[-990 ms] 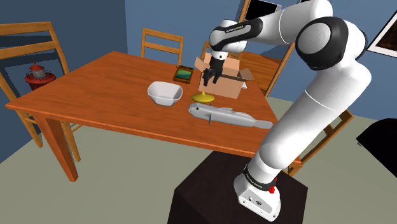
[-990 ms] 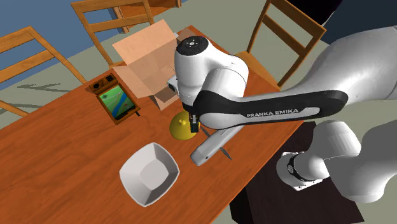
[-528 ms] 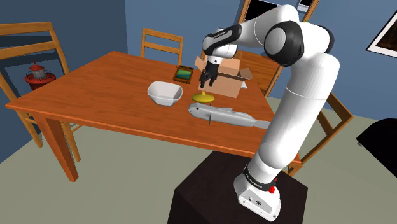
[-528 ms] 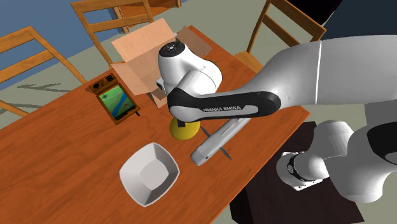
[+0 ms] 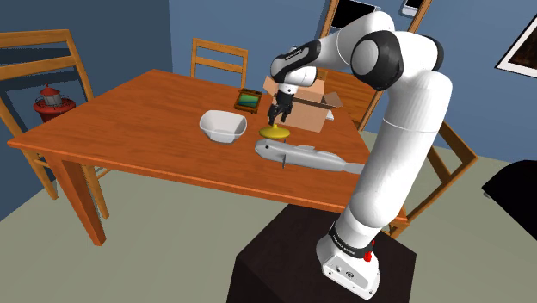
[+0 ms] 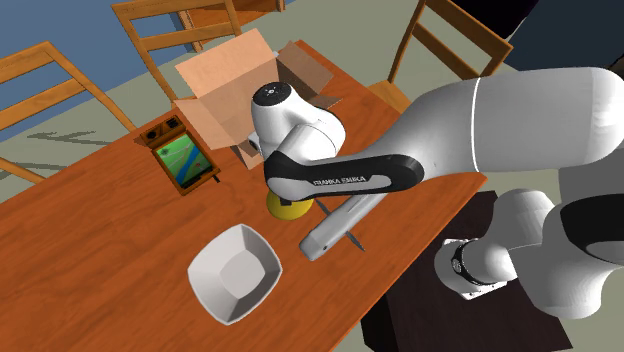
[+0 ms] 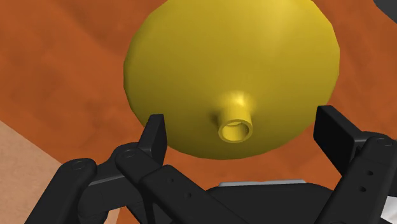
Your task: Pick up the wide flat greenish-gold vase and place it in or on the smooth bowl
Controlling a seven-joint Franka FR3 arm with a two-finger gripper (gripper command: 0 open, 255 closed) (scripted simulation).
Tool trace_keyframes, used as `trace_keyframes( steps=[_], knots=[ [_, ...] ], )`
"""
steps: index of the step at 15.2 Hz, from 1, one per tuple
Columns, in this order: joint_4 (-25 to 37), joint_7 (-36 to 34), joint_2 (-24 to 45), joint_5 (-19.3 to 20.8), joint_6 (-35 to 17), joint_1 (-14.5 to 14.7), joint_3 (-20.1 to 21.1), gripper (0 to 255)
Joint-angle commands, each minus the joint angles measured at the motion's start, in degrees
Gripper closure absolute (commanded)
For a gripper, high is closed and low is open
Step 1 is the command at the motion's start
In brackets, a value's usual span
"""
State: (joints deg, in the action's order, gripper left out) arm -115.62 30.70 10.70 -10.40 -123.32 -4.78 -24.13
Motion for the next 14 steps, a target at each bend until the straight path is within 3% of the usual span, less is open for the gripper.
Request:
trace_keyframes(
  steps=[1, 5, 6, 14],
  knots=[
    [-0.1, 0.0, 0.1, -0.1, -0.2, 0.0, 0.0, 0],
    [-0.1, 0.0, 0.1, -0.1, -0.2, 0.0, 0.0, 0],
    [-0.1, 0.0, 0.1, -0.1, -0.2, 0.0, 0.0, 255],
    [-0.1, 0.0, 0.1, -0.1, -0.1, 0.0, 0.0, 255]
  ],
)
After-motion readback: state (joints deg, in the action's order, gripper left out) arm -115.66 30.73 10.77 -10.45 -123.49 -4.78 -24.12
